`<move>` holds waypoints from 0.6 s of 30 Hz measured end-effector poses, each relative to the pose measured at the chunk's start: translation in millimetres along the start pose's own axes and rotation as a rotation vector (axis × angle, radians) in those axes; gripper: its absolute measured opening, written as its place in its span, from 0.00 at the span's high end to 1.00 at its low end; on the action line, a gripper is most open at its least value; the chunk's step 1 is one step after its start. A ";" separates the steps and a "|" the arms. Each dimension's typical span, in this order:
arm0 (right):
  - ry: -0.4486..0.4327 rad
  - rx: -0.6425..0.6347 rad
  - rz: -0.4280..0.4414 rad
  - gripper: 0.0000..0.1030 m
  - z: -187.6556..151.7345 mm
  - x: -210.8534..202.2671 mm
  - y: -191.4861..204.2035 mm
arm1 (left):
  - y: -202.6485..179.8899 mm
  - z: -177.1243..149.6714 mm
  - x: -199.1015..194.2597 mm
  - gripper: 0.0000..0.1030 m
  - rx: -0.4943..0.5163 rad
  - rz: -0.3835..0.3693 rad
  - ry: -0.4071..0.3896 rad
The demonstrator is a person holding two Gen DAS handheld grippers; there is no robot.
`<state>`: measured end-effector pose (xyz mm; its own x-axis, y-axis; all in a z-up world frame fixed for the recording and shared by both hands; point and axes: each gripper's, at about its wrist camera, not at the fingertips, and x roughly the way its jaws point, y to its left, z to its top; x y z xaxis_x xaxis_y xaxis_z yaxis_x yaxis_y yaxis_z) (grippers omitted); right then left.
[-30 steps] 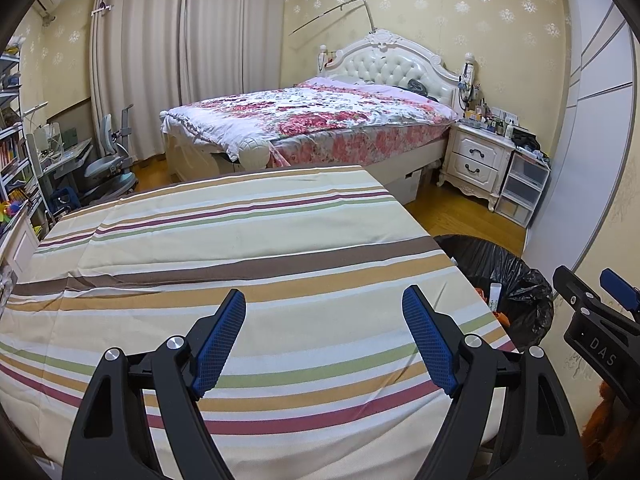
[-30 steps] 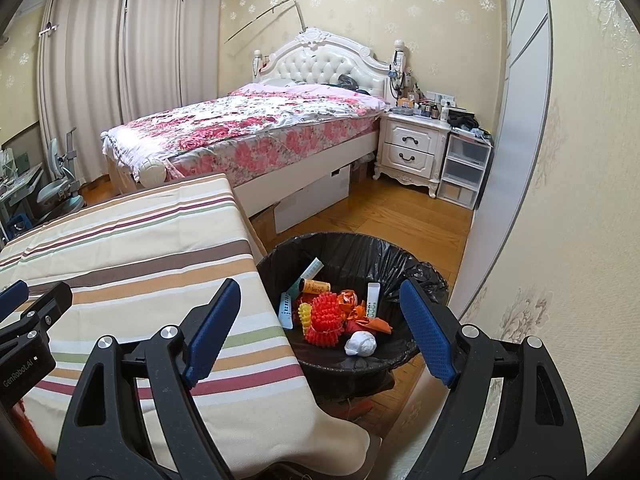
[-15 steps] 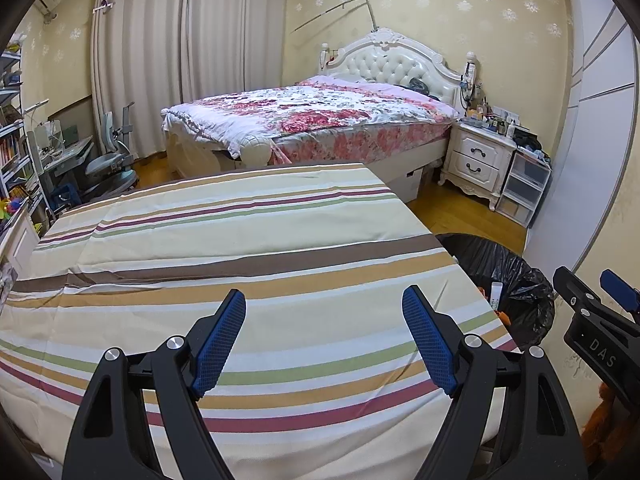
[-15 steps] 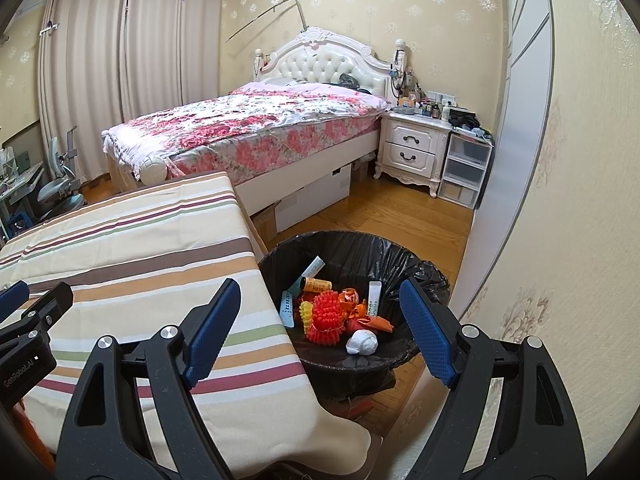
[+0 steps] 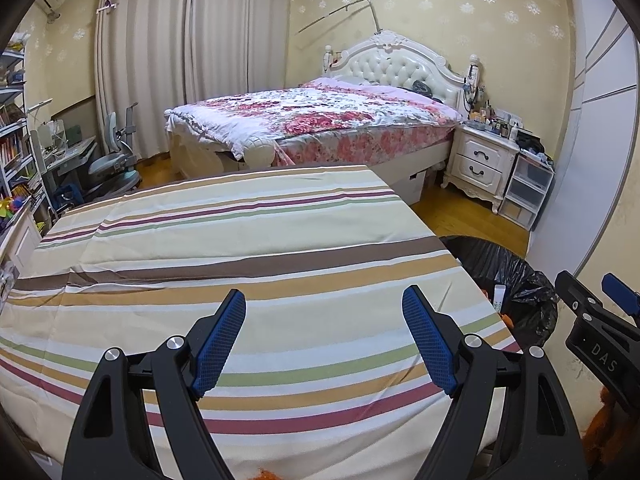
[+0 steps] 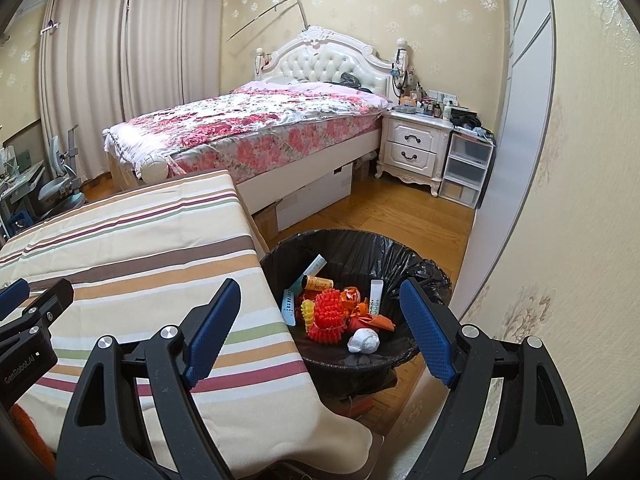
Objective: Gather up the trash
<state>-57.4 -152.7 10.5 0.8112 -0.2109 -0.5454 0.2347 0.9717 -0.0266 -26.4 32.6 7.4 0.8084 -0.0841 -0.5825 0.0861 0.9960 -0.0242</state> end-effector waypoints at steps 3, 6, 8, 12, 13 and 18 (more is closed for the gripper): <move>-0.001 -0.001 0.000 0.22 0.1 -0.1 0.2 | 0.9 -0.9 0.5 0.19 -0.015 0.006 0.005; 0.000 -0.001 0.002 0.22 0.0 -0.4 0.3 | 1.9 -1.3 1.2 0.19 -0.021 0.006 0.001; 0.003 -0.005 0.005 0.22 -1.1 0.1 2.1 | 4.0 0.3 2.5 0.19 -0.015 0.008 -0.003; 0.010 -0.018 0.013 0.22 -3.3 2.6 10.4 | 8.2 -0.8 6.2 0.18 -0.013 0.023 0.010; 0.014 -0.024 0.019 0.22 -3.2 3.7 13.8 | 11.6 -0.5 8.5 0.18 -0.017 0.031 0.017; 0.036 -0.070 0.068 0.21 -3.3 11.8 40.2 | 40.6 -3.6 20.0 0.18 -0.069 0.079 0.065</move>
<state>-40.2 -115.8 0.2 0.8036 -0.1416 -0.5780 0.1407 0.9889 -0.0467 -8.8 71.5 -8.1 0.7717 -0.0058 -0.6360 -0.0182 0.9993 -0.0312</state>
